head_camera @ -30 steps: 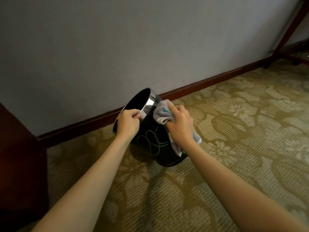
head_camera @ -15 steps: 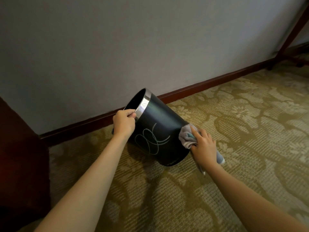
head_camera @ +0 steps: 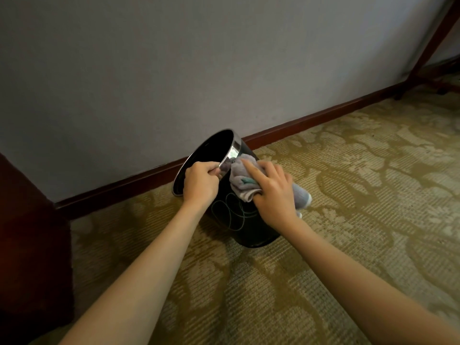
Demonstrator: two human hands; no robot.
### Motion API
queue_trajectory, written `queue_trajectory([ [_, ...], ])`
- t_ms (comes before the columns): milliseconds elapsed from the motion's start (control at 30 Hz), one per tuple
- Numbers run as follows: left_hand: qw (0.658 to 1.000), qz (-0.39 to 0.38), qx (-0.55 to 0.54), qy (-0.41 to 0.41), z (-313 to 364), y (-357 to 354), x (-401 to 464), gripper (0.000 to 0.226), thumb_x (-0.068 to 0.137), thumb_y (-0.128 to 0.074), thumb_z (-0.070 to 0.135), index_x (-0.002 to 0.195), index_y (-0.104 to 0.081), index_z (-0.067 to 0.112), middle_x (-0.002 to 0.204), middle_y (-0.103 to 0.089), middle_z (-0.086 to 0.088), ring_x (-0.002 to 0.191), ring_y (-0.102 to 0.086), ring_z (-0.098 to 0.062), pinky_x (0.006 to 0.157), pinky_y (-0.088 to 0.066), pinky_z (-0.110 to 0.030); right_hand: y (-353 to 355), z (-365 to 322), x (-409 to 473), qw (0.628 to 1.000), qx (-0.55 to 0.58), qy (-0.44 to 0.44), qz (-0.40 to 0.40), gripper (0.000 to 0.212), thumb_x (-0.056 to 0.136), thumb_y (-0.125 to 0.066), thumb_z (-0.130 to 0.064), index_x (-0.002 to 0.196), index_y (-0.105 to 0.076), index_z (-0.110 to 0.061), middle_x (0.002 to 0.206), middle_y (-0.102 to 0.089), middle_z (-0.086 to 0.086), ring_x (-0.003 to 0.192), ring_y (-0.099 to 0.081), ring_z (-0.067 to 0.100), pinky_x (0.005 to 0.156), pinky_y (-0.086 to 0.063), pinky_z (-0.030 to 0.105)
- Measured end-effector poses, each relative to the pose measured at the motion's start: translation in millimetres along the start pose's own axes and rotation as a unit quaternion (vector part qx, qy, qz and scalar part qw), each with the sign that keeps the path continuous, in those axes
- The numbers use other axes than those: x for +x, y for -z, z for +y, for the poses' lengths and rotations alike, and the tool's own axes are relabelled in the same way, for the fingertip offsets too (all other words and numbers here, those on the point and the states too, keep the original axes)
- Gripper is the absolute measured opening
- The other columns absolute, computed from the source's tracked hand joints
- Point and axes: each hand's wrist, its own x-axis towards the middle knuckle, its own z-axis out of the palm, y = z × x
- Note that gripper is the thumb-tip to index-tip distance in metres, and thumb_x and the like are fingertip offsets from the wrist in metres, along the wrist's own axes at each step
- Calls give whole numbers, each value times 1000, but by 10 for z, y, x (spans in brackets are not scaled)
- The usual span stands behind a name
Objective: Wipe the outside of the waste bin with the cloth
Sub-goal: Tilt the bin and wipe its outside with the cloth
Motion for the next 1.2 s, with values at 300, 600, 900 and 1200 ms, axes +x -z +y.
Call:
queue_trajectory([
  [300,999,-5,-40,-14,-31,84,27,20,91,-55,8,103,-71,12,75,-50,22,65,-41,14,50,-30,2,-95,720,-670,984,-63,-123,-111,62,84,-59,-9,143,-43,-24,131,-51,6,114,-46,29,92,-34,40],
  [600,998,-38,-46,-17,79,20,13,18,89,-57,8,96,-73,13,74,-51,25,62,-44,14,50,-29,8,-24,601,-514,980,-28,-181,-81,60,86,-53,-11,143,-41,-26,125,-49,6,110,-43,27,95,-34,42],
  [900,998,-50,-25,-38,154,8,-30,20,88,-59,10,84,-74,22,66,-54,17,56,-41,10,50,-31,1,-35,85,-190,999,21,-37,33,69,75,-63,-2,141,-46,-15,113,-57,15,100,-53,33,82,-42,44],
  [1200,998,-29,-46,-11,85,20,1,17,89,-59,15,83,-74,19,68,-47,25,59,-41,12,49,-30,-1,-84,729,-795,972,-60,-181,-138,69,84,-58,-9,148,-32,-18,122,-49,13,108,-47,31,89,-39,40],
])
